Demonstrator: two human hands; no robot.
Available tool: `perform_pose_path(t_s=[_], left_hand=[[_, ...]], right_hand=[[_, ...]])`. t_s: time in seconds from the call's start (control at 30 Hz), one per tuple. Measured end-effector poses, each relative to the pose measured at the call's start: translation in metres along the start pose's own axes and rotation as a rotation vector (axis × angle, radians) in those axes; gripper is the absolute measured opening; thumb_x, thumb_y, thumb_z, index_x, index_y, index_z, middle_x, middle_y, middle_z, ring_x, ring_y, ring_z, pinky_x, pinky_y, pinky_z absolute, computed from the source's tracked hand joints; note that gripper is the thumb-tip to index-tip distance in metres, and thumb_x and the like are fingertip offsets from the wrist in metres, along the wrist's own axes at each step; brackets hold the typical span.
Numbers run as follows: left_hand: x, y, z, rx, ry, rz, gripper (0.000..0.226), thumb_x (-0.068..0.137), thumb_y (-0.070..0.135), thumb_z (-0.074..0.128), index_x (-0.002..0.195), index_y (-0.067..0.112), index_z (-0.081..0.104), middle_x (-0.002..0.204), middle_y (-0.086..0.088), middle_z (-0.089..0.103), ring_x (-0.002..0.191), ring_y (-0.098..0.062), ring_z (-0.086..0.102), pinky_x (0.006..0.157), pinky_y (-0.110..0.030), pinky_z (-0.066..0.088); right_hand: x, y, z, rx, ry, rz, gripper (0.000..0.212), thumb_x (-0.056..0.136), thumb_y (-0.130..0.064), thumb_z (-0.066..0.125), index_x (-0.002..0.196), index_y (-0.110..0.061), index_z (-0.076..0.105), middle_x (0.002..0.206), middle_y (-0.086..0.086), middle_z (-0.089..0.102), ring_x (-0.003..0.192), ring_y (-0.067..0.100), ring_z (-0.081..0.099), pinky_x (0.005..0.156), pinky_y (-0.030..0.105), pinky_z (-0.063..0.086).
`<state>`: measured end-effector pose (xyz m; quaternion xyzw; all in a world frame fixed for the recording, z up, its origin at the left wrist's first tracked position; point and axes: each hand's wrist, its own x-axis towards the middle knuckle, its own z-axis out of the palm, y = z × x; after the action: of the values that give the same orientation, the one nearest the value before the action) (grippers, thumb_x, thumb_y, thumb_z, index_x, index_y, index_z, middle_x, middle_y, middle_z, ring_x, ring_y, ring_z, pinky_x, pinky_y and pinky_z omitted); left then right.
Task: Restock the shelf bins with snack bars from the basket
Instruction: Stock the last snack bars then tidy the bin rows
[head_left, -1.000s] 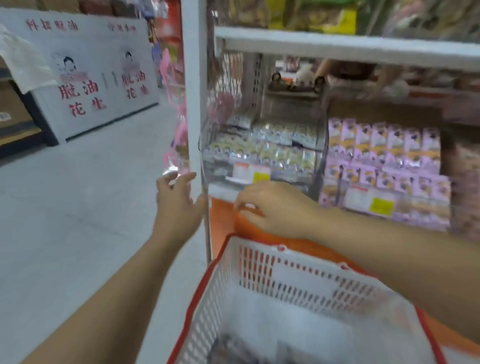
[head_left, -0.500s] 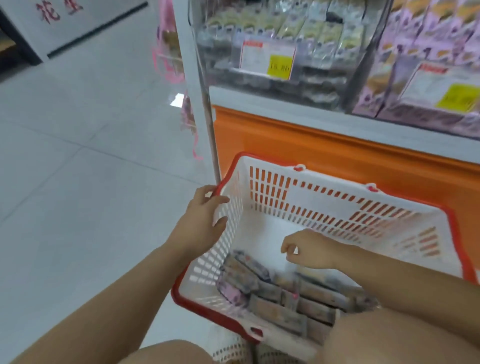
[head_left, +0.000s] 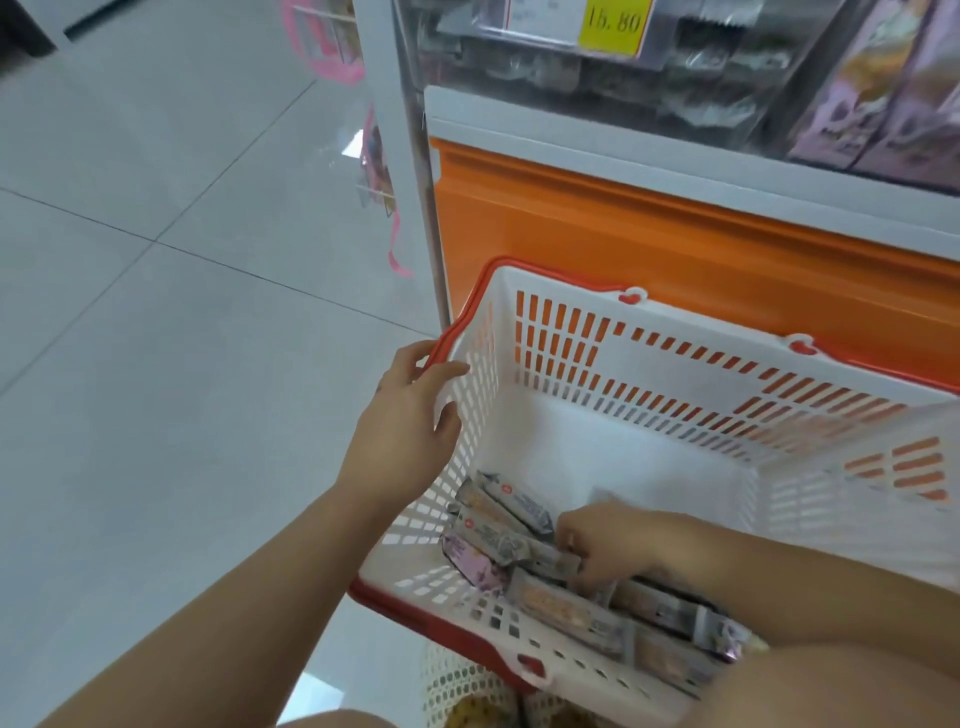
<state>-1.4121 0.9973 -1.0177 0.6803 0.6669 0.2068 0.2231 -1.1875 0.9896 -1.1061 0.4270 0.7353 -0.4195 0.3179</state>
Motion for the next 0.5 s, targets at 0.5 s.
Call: perform_pose_path(t_s=[0.5], left_hand=[[0.002,0.012,-0.026,0.31,-0.247,0.03,0.045,0.094,0.025,0.054,0.138,0.025,0.044,0.158,-0.001,0.005,0.141,-0.028,0.024,0.108,-0.039,0.036]], right_hand=[[-0.085,0.003,-0.064,0.037,0.221,0.031,0.05,0.085,-0.022,0.068,0.13,-0.018,0.049,0.128,0.002,0.054,0.097,0.01,0.048,0.082,0.022,0.042]])
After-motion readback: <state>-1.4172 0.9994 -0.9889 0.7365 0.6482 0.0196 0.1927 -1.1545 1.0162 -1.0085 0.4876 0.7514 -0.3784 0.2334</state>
